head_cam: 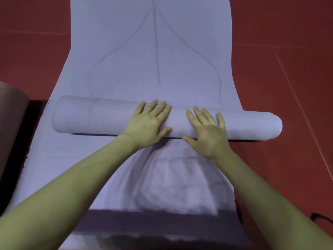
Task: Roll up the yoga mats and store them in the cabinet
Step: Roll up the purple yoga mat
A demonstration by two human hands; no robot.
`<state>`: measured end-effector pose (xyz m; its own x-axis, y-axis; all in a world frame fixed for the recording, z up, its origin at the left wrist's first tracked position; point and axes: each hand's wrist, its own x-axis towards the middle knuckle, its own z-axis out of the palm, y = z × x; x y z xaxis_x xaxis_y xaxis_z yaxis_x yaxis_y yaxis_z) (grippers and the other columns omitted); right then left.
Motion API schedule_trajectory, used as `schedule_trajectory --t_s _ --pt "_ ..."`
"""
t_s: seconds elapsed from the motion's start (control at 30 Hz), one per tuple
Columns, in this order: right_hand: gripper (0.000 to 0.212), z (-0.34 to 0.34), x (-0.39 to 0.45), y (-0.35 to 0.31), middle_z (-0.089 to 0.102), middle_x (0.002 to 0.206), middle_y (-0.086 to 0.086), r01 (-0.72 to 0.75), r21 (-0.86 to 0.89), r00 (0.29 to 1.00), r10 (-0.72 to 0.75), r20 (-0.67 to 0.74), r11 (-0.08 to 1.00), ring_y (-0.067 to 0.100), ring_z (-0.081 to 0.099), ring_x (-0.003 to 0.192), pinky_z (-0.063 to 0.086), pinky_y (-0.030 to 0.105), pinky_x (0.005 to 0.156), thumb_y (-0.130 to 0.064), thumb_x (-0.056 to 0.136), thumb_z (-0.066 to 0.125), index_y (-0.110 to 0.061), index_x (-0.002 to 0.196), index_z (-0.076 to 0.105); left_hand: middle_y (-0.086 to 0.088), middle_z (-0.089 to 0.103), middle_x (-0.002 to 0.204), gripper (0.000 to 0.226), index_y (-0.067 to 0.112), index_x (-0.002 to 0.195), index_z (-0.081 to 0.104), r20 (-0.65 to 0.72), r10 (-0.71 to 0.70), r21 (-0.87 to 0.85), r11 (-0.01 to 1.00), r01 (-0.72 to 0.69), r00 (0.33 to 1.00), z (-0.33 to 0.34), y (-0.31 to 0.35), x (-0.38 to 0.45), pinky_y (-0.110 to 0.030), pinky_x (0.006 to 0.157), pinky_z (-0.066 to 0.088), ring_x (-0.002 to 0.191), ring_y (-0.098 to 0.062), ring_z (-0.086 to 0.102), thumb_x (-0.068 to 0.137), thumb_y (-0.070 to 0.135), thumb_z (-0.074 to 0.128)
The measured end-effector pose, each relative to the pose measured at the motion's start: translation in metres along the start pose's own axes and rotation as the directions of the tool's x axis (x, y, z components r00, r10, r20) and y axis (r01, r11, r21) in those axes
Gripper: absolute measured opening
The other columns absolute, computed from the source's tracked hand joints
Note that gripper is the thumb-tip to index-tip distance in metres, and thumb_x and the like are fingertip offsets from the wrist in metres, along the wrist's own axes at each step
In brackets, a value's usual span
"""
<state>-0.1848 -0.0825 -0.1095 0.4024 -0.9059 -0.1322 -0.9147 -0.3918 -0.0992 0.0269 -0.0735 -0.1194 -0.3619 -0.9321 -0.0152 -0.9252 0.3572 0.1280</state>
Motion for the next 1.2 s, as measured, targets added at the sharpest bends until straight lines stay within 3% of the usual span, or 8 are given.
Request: schedule_trajectory --t_s 0.13,0.23,0.3,0.5,0.7,0.83,1.03,1.2 --pt "0.1 -0.001 0.02 0.005 0.005 0.159 -0.005 0.001 -0.002 1.0 -0.001 0.003 1.0 0.016 0.001 0.146 -0.008 0.047 0.114 -0.054 0.077 0.067 -0.03 0.151 0.004 -0.012 0.048 0.142 0.093 0.011 0.14 0.046 -0.027 0.011 0.089 0.996 -0.008 1.0 -0.002 -0.009 0.007 -0.068 0.097 0.032 0.124 -0.042 0.049 0.064 0.056 0.077" --pt "0.112 0.0 0.038 0.008 0.01 0.158 -0.003 0.001 -0.025 1.0 -0.001 0.007 1.0 0.019 0.004 0.145 -0.01 0.049 0.113 -0.053 0.067 0.075 -0.029 0.151 0.006 -0.002 0.009 0.16 0.114 0.02 0.153 0.005 0.123 -0.079 0.111 0.992 0.065 0.989 -0.006 -0.015 0.022 -0.063 0.11 0.005 0.145 -0.034 0.011 0.07 0.067 0.066" --pt "0.115 -0.001 0.051 0.012 0.011 0.157 -0.003 0.002 -0.031 1.0 -0.001 0.024 1.0 0.019 0.005 0.145 -0.009 0.05 0.113 -0.057 0.064 0.075 -0.029 0.151 0.004 0.001 0.002 0.161 0.117 0.023 0.153 -0.003 0.157 -0.092 0.099 0.992 0.077 0.983 -0.007 -0.022 0.035 -0.059 0.112 0.004 0.146 -0.03 0.004 0.069 0.073 0.061" --pt "0.109 -0.002 0.062 0.018 0.021 0.153 -0.005 0.015 0.003 1.0 -0.015 0.023 1.0 0.017 0.014 0.141 -0.002 0.048 0.113 -0.06 0.064 0.073 -0.029 0.15 0.014 -0.005 0.03 0.154 0.113 0.018 0.151 0.022 0.081 -0.03 0.1 0.995 0.022 0.996 -0.003 -0.033 0.044 -0.054 0.106 0.022 0.135 -0.034 0.034 0.063 0.075 0.065" --pt "0.094 0.011 0.047 0.016 0.058 0.124 -0.002 0.069 -0.018 0.966 -0.072 -0.25 0.997 0.022 0.053 0.113 0.019 0.046 0.099 -0.05 0.045 0.087 -0.02 0.128 0.055 -0.017 0.063 0.117 0.106 0.001 0.124 0.058 -0.123 0.042 0.122 0.992 -0.027 0.992 0.008 -0.023 0.029 -0.055 0.083 0.045 0.095 -0.041 0.061 0.04 0.059 0.086" --pt "0.093 0.016 0.024 0.016 0.064 0.112 -0.001 0.101 -0.036 0.935 -0.108 -0.338 0.994 0.023 0.06 0.101 0.024 0.044 0.092 -0.052 0.037 0.087 -0.018 0.119 0.061 -0.015 0.063 0.116 0.103 0.003 0.124 0.057 -0.176 0.081 0.123 0.991 -0.059 0.981 0.013 -0.01 0.009 -0.051 0.081 0.045 0.093 -0.038 0.061 0.043 0.06 0.085" --pt "0.092 0.015 -0.021 0.013 0.064 0.115 -0.002 0.091 0.023 0.957 -0.081 -0.278 0.996 0.022 0.06 0.102 0.028 0.046 0.091 -0.054 0.038 0.087 -0.021 0.12 0.062 -0.013 0.062 0.112 0.098 0.003 0.127 0.054 -0.173 0.129 0.108 0.988 -0.111 0.976 0.015 0.017 -0.023 -0.044 0.075 0.044 0.086 -0.035 0.059 0.055 0.064 0.078" --pt "0.094 0.019 -0.059 0.01 0.065 0.114 -0.003 0.089 0.057 0.966 -0.073 -0.247 0.994 0.021 0.061 0.099 0.024 0.041 0.09 -0.055 0.034 0.088 -0.022 0.119 0.063 -0.013 0.061 0.112 0.089 0.003 0.129 0.05 -0.141 0.138 0.095 0.988 -0.126 0.98 0.019 0.039 -0.054 -0.043 0.073 0.044 0.085 -0.034 0.057 0.07 0.07 0.052"
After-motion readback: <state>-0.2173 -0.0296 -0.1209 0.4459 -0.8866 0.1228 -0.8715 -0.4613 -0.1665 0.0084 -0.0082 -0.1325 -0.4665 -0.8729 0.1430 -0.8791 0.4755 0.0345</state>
